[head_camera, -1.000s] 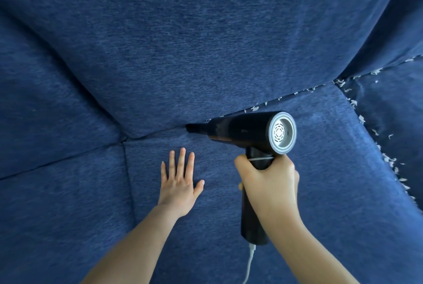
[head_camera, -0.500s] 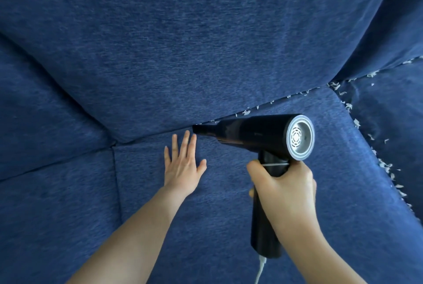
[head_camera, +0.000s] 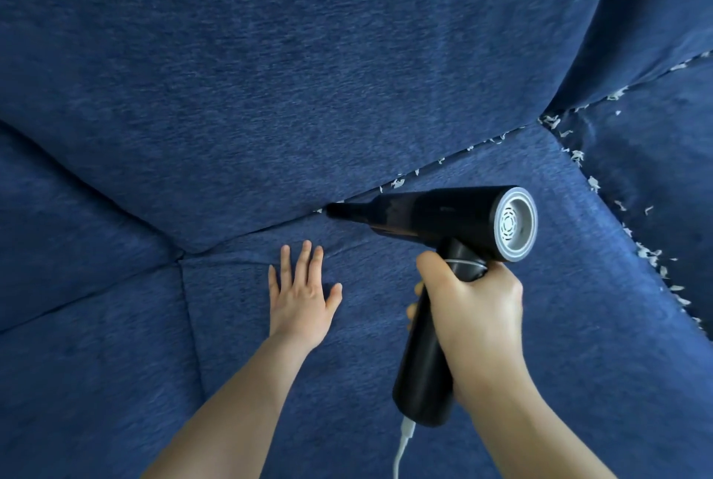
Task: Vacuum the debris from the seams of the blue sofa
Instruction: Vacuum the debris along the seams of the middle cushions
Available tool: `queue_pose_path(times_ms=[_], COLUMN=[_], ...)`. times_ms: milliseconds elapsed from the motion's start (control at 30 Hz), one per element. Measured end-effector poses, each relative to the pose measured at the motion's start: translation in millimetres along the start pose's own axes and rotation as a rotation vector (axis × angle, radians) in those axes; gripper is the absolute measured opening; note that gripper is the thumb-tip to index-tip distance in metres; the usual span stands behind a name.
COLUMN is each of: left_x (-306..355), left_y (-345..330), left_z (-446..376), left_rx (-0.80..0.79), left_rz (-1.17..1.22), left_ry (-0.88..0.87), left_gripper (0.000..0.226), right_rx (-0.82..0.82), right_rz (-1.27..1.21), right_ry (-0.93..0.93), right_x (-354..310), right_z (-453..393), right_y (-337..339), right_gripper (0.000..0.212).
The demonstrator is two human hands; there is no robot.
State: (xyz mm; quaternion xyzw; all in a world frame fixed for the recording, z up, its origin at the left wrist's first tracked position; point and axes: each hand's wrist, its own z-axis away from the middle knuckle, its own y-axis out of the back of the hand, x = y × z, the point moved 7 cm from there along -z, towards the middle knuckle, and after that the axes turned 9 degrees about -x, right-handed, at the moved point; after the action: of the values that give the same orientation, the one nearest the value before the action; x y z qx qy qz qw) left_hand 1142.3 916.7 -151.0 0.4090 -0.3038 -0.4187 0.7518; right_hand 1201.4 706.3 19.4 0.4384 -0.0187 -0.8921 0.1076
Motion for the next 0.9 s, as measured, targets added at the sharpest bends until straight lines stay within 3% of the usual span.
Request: queue_pose_path(times_ms=[267, 367, 600, 900], left_x=[1.5, 1.9, 2.9, 3.6], left_y=[-3.7, -3.4, -2.8, -1.7], left_z=[3.4, 3.9, 2.8, 3.4], left_rx=[-0.007, -0.004, -0.024, 0.007], left_rz=[-0.011, -0.020, -0.043, -0.026], left_ry=[0.011, 0.010, 0.032, 0.027], left_gripper=[0.071, 0.071, 0.071, 0.070], right_rx=[0.012, 0.010, -0.004, -0.039], right_rz=[-0.195, -0.222, -0.289, -0.309], right_ry=[-0.082, -0.093, -0.162, -0.162], right_x=[6.1, 7.3, 13.4, 21.0], right_z=[-3.7, -4.3, 5.3, -4.5], right_y=[-15.2, -21.9, 3.1, -15.1], right_gripper=[0.016, 0.023, 0.010, 0.013])
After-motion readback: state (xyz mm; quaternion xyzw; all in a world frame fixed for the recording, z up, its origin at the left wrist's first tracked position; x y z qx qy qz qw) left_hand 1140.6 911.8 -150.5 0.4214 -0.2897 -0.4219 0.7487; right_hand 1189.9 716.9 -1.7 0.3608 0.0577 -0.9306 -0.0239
